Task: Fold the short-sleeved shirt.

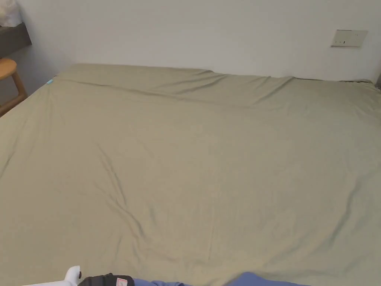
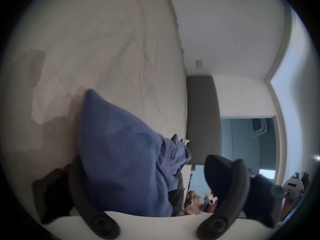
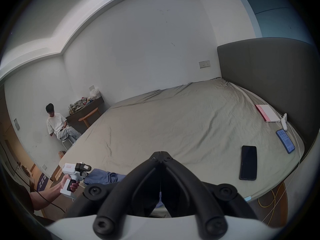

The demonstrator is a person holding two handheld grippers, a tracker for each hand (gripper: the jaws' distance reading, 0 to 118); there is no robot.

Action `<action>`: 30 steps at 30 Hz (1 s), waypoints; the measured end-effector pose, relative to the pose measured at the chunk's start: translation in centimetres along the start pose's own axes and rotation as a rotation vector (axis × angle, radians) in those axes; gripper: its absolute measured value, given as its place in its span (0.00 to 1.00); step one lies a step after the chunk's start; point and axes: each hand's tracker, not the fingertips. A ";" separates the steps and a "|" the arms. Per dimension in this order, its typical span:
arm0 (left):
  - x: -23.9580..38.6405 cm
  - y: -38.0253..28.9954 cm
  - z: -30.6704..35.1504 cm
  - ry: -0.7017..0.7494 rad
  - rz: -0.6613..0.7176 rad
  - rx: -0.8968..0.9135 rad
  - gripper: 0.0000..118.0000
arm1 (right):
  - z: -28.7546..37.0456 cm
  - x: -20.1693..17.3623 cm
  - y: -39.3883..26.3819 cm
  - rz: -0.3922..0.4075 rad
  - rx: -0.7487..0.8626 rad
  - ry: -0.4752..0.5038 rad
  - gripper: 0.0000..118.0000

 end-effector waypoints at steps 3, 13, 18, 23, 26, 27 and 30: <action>0.4 -0.1 -0.6 0.227 -0.087 -0.001 0.13 | -0.4 -0.1 -0.1 -0.016 -0.006 0.011 0.07; 3.1 -0.1 5.4 0.338 -0.161 0.155 0.13 | -0.9 -0.8 0.1 0.015 -0.018 0.023 0.07; 5.7 1.4 11.6 0.501 -0.207 0.277 0.13 | -0.6 -0.8 0.4 0.022 -0.002 0.031 0.07; 11.7 0.8 15.7 0.800 -0.326 0.362 0.13 | -0.3 -0.3 0.4 0.020 0.001 0.031 0.07; 14.9 -0.2 14.8 0.839 -0.370 0.332 0.13 | -0.2 -0.3 0.3 0.023 0.002 0.027 0.06; 15.7 -0.5 13.4 0.855 -0.387 0.305 0.13 | -0.2 -0.2 0.3 0.019 0.001 0.028 0.07; 17.3 -1.7 8.7 0.857 -0.452 0.240 0.13 | -0.3 -0.1 0.1 0.005 -0.004 0.032 0.07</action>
